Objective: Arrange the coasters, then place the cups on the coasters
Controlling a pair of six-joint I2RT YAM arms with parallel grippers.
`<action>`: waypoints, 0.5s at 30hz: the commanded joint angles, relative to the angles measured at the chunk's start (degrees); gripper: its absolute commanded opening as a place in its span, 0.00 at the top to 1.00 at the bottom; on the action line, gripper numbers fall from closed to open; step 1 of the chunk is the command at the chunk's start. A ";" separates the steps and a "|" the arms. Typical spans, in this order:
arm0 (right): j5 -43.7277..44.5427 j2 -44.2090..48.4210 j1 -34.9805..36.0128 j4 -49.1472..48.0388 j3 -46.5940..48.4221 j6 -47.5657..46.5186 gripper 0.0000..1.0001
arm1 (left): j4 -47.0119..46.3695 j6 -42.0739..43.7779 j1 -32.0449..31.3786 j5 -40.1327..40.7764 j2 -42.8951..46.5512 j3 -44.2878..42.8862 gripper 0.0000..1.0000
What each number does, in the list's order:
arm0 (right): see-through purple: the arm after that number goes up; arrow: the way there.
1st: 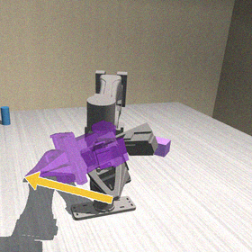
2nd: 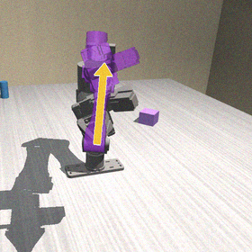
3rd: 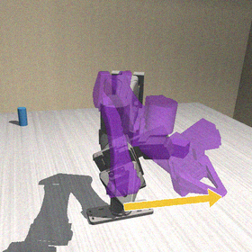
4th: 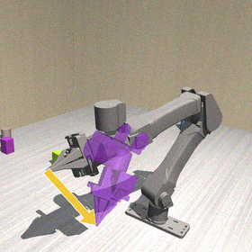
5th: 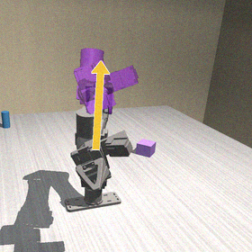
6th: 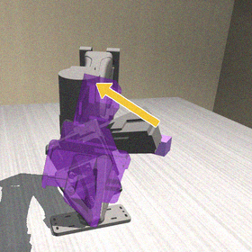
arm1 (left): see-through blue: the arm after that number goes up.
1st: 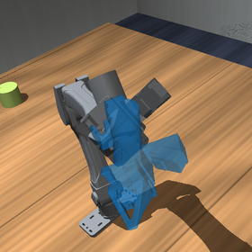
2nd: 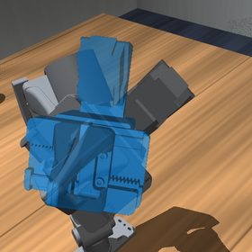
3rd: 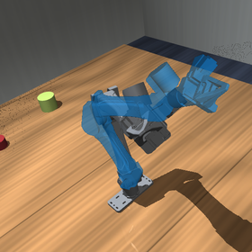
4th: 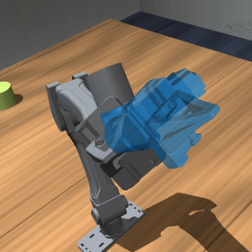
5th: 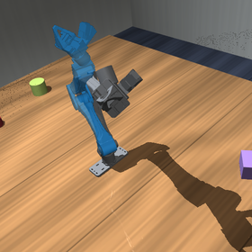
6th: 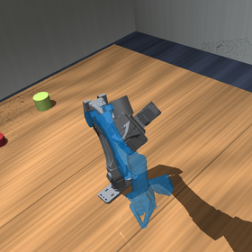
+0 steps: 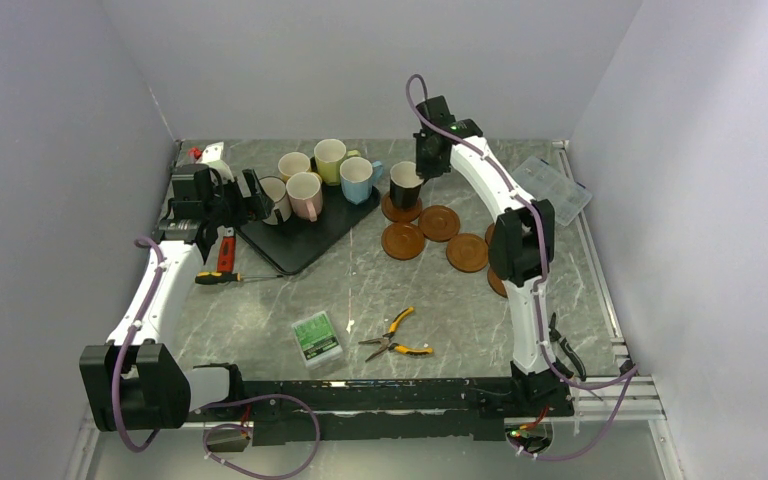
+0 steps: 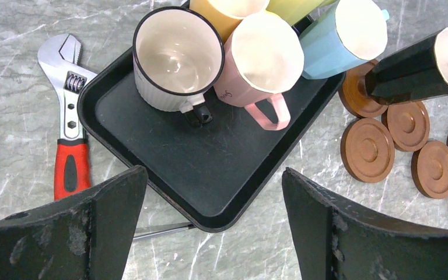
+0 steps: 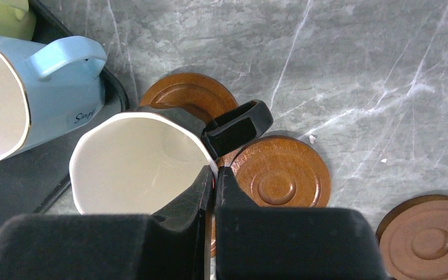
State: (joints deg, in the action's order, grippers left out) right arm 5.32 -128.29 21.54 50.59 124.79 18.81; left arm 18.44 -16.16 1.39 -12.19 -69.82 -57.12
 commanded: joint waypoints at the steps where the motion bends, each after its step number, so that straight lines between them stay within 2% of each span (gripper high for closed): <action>1: 0.30 1.01 0.47 -2.21 3.88 1.65 1.00 | -1.02 0.36 -0.21 -1.02 0.83 -0.27 0.08; 15: 1.54 -0.93 0.87 -1.55 4.90 2.04 1.00 | -1.21 0.11 -0.23 -1.55 1.01 -0.09 0.08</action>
State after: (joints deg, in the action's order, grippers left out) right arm 5.91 -129.95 22.20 51.16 125.36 19.51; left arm 18.44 -16.19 1.39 -12.25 -69.82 -57.12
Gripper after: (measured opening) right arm 0.030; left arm 0.916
